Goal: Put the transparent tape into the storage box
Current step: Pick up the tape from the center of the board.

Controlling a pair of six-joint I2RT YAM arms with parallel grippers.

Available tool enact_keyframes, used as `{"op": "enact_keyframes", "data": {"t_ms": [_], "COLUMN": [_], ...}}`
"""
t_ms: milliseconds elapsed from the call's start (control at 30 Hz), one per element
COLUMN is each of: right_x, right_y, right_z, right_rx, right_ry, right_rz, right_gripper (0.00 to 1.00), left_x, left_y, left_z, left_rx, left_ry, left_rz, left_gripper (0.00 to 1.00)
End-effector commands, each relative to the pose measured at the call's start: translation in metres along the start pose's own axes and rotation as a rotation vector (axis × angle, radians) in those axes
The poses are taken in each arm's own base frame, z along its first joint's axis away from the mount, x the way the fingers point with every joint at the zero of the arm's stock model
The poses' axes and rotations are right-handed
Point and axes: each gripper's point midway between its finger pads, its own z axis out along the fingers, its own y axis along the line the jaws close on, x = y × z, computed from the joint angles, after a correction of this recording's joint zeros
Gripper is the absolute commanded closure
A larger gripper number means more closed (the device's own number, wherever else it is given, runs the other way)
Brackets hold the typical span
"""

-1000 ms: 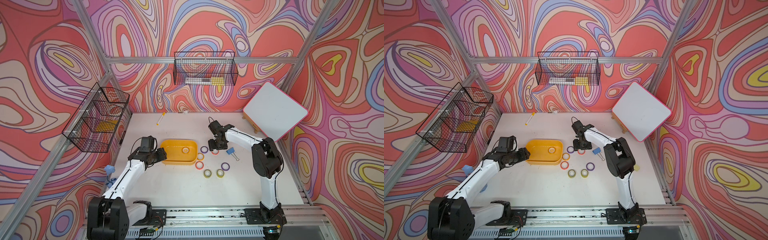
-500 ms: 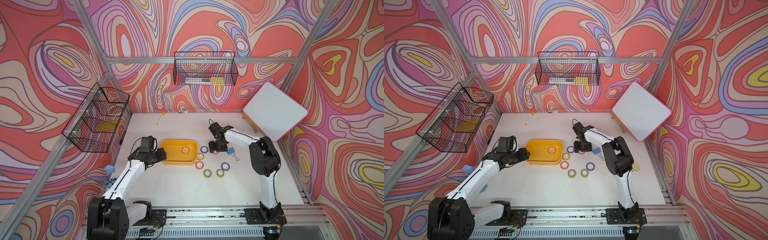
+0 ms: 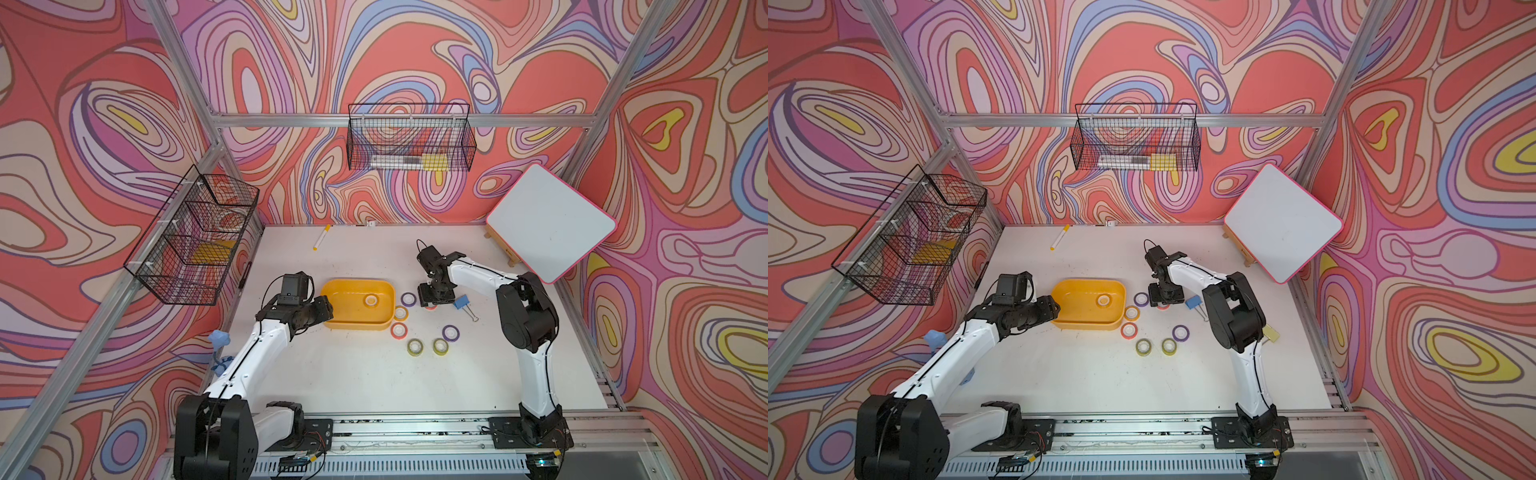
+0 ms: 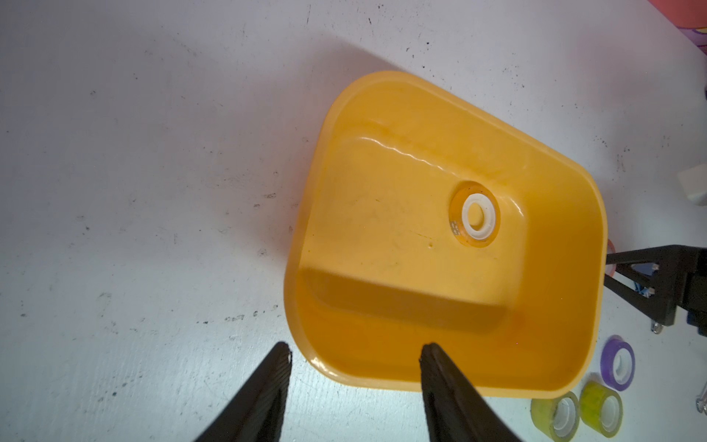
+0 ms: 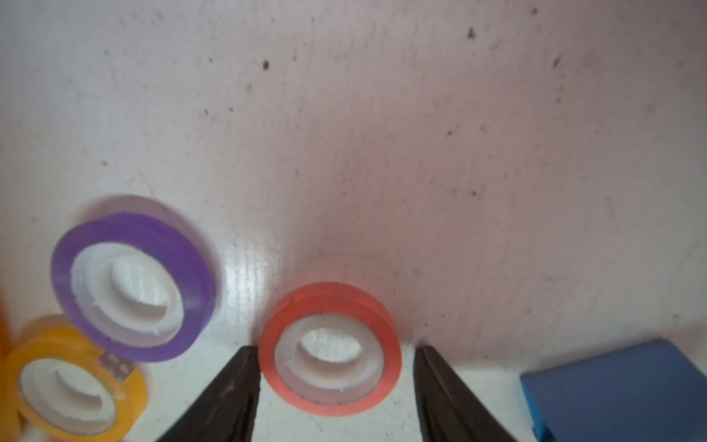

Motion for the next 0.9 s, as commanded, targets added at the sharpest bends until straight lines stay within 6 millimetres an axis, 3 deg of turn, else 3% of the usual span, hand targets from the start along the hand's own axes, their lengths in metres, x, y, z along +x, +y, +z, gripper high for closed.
{"op": "enact_keyframes", "data": {"t_ms": [0, 300, 500, 667, 867], "right_x": [0.008, 0.006, -0.007, -0.018, -0.03], "right_y": [-0.007, -0.005, 0.0, 0.022, 0.073], "right_z": [0.015, 0.009, -0.028, -0.067, -0.1], "right_rx": [0.036, 0.027, 0.012, 0.024, 0.015], "right_ry": [0.032, 0.021, -0.056, -0.133, -0.223], "right_rz": [-0.01, -0.017, -0.019, -0.097, -0.234], "right_gripper": [0.36, 0.49, 0.51, 0.5, 0.48], "left_x": [0.0, 0.0, 0.0, 0.0, 0.001], "left_y": [-0.004, -0.004, -0.003, -0.003, -0.002], "left_z": [-0.001, -0.002, -0.003, -0.003, -0.004], "left_rx": [0.021, 0.02, 0.017, 0.016, 0.013], "left_ry": [-0.015, -0.014, -0.018, -0.017, -0.021], "left_rz": [0.025, 0.025, 0.024, 0.023, 0.02], "left_gripper": [0.41, 0.43, 0.43, 0.43, 0.43]}}
